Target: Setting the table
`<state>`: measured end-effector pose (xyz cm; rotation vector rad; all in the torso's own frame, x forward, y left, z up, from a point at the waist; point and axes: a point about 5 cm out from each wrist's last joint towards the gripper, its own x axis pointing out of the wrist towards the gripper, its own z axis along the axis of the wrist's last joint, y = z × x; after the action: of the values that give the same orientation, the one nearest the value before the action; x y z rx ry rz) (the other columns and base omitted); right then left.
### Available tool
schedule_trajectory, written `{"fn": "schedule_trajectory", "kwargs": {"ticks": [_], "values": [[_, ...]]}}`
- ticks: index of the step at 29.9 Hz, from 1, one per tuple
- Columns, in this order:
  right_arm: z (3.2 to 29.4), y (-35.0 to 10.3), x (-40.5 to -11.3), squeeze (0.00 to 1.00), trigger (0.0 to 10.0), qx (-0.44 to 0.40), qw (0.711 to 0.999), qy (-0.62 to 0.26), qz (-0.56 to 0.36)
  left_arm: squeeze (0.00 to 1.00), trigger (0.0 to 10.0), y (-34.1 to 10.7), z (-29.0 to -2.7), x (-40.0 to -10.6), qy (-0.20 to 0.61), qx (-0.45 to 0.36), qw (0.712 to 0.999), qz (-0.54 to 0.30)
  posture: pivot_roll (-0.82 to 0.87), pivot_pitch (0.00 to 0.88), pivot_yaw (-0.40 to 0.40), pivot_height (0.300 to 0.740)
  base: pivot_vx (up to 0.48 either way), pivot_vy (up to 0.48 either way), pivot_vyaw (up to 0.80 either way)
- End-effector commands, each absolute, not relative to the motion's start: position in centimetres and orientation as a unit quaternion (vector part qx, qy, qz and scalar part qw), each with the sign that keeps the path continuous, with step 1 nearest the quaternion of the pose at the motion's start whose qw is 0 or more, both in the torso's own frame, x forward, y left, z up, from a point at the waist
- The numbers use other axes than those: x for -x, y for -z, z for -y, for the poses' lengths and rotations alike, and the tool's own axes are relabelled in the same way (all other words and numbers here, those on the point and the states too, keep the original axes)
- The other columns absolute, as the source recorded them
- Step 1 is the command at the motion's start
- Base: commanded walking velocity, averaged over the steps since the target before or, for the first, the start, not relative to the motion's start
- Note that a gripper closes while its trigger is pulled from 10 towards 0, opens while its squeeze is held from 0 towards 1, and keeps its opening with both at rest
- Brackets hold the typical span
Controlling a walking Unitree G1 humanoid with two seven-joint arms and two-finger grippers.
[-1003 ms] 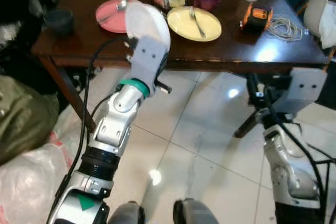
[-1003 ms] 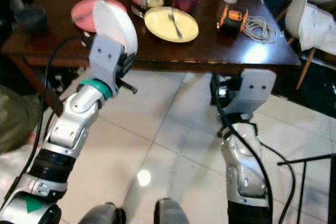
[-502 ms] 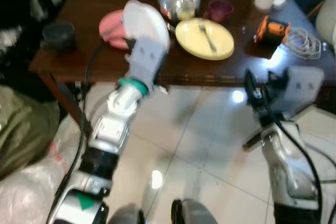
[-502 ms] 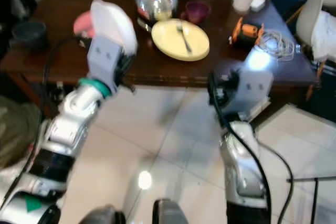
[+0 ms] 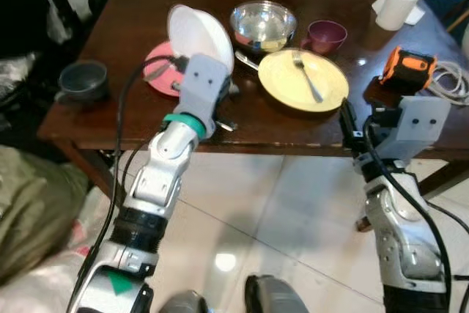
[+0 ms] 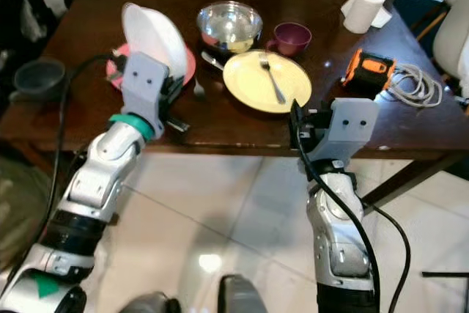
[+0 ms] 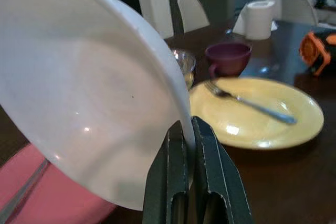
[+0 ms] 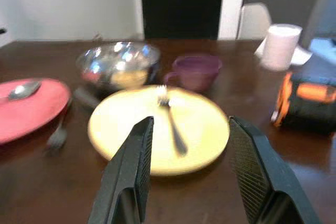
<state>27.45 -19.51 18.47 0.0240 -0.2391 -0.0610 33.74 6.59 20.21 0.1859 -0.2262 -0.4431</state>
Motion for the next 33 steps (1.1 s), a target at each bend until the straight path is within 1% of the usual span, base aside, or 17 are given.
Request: {"fn": "schedule_trajectory", "kwargs": {"ticks": [1,22,25,27,29,33], "values": [[19.3,-18.2,-27.3,0.00,10.0,-0.013,0.993,0.031,0.114,0.00,10.0,-20.1,-7.2,-33.9,0.210,-0.100,0.966,0.111,-0.02,0.031,0.027,0.740,0.446,0.000,0.00],[19.3,-18.2,-27.3,0.00,10.0,-0.012,0.993,0.031,0.115,0.00,10.0,-20.1,-6.9,-33.7,0.219,-0.104,0.963,0.116,-0.02,0.035,0.023,0.740,0.438,0.000,0.00],[19.3,-18.2,-27.3,0.00,10.0,-0.012,0.993,0.031,0.115,0.00,10.0,-20.1,-6.1,-33.1,0.247,-0.113,0.954,0.127,-0.02,0.035,0.020,0.740,0.000,0.000,0.00],[19.3,-18.2,-27.3,0.00,10.0,-0.012,0.993,0.031,0.115,0.00,10.0,-20.1,-6.1,-33.1,0.247,-0.113,0.954,0.127,-0.02,0.035,0.020,0.740,0.000,0.000,0.00],[19.3,-18.3,-27.4,0.00,10.0,-0.012,0.993,0.030,0.116,0.00,10.0,-20.4,-5.5,-32.5,0.268,-0.105,0.947,0.140,-0.02,0.035,0.020,0.740,0.000,0.000,0.00],[19.3,-18.4,-27.4,0.00,10.0,-0.012,0.993,0.030,0.117,0.00,10.0,-20.5,-5.3,-32.4,0.271,-0.107,0.945,0.146,-0.02,0.035,0.020,0.740,0.000,0.000,0.00]]}}
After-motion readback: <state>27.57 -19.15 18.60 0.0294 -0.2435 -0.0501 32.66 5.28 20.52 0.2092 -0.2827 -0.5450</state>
